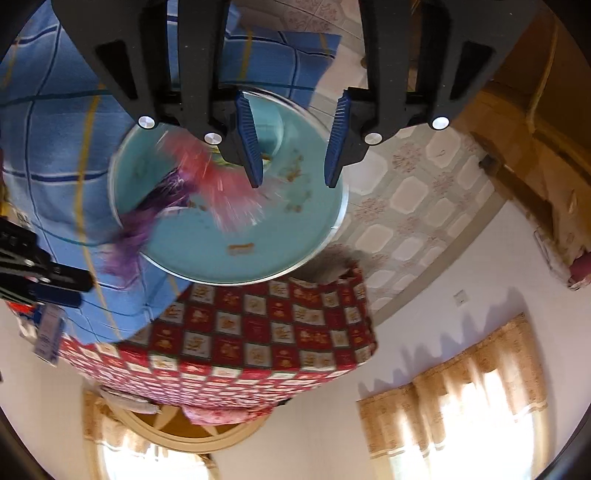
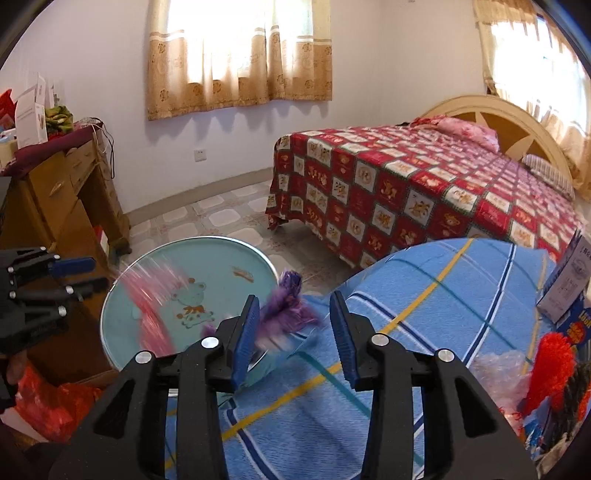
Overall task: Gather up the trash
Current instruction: 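Open both grippers to drop the pink bag and purple wrapper into the bin, then grasp the yellow plastic bag with the left gripper while the right gripper returns to the pile, then grasp the grey plaid cloth with the right gripper while the left gripper lifts the yellow bag, then carry the yellow bag and grey plaid cloth over the light blue bin with both grippers, then open both grippers to drop the yellow bag and cloth into the bin, then move both grippers back from the bin to the trash on the bed, then grasp the yellow sponge with the right gripper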
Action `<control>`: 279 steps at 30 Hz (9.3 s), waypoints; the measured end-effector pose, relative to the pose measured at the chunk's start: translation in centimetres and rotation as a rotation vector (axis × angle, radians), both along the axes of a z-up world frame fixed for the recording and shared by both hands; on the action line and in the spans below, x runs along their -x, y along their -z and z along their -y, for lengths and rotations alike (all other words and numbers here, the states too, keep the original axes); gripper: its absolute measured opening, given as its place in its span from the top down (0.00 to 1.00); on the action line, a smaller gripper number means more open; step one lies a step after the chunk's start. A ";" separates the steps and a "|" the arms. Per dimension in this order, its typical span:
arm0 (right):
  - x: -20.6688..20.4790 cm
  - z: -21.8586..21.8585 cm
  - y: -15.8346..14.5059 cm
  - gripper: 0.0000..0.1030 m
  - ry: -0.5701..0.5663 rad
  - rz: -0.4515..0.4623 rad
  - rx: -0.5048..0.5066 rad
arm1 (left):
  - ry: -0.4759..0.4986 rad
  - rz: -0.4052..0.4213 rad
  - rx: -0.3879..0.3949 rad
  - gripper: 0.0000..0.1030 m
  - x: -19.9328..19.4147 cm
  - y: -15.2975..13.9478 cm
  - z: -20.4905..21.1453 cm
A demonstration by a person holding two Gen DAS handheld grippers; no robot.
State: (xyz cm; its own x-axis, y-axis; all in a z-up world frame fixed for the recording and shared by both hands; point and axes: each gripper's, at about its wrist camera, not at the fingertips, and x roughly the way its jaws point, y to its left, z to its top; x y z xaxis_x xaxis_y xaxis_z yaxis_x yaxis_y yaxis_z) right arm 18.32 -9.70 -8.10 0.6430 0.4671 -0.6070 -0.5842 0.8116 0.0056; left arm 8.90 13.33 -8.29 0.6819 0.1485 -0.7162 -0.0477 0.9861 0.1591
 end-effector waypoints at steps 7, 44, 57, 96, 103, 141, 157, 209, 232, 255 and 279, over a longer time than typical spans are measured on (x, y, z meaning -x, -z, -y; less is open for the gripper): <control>1.5 1.9 0.0 0.52 0.040 -0.012 0.008 | 0.043 -0.015 0.039 0.45 0.4 1.1 2.2; 14.4 33.9 3.6 0.24 0.761 -0.031 -0.016 | 0.603 -0.070 0.154 0.42 1.3 3.0 31.0; 9.6 32.0 0.5 0.23 0.704 0.016 -0.057 | 0.661 -0.001 0.172 0.73 2.8 -0.4 28.3; 6.0 19.5 -3.4 0.77 0.368 0.045 -0.105 | 0.260 0.040 0.070 0.73 -0.3 -1.4 10.3; 4.0 14.5 -2.8 0.77 0.275 0.046 -0.064 | 0.188 0.064 0.054 0.73 -0.2 -1.7 8.0; -0.9 2.0 0.2 0.76 0.062 0.017 0.021 | -0.026 0.056 0.019 0.72 0.3 -1.7 0.1; -0.9 -0.7 0.7 0.76 0.000 0.022 0.073 | -0.074 0.051 0.026 0.72 -0.1 -1.8 -1.4; 0.1 -3.0 1.2 0.75 -0.044 0.026 0.092 | -0.072 0.051 0.049 0.71 -0.1 -1.6 -1.4; 0.7 -2.7 1.3 0.39 -0.051 0.017 0.064 | -0.026 0.053 0.063 0.29 0.3 -1.3 0.0; 4.0 6.0 -0.3 0.27 0.129 0.033 0.078 | 0.093 0.019 0.079 0.16 0.1 0.0 5.3; 9.6 30.3 1.5 0.29 0.683 -0.059 -0.040 | 0.336 -0.004 0.080 0.14 -1.3 1.6 18.3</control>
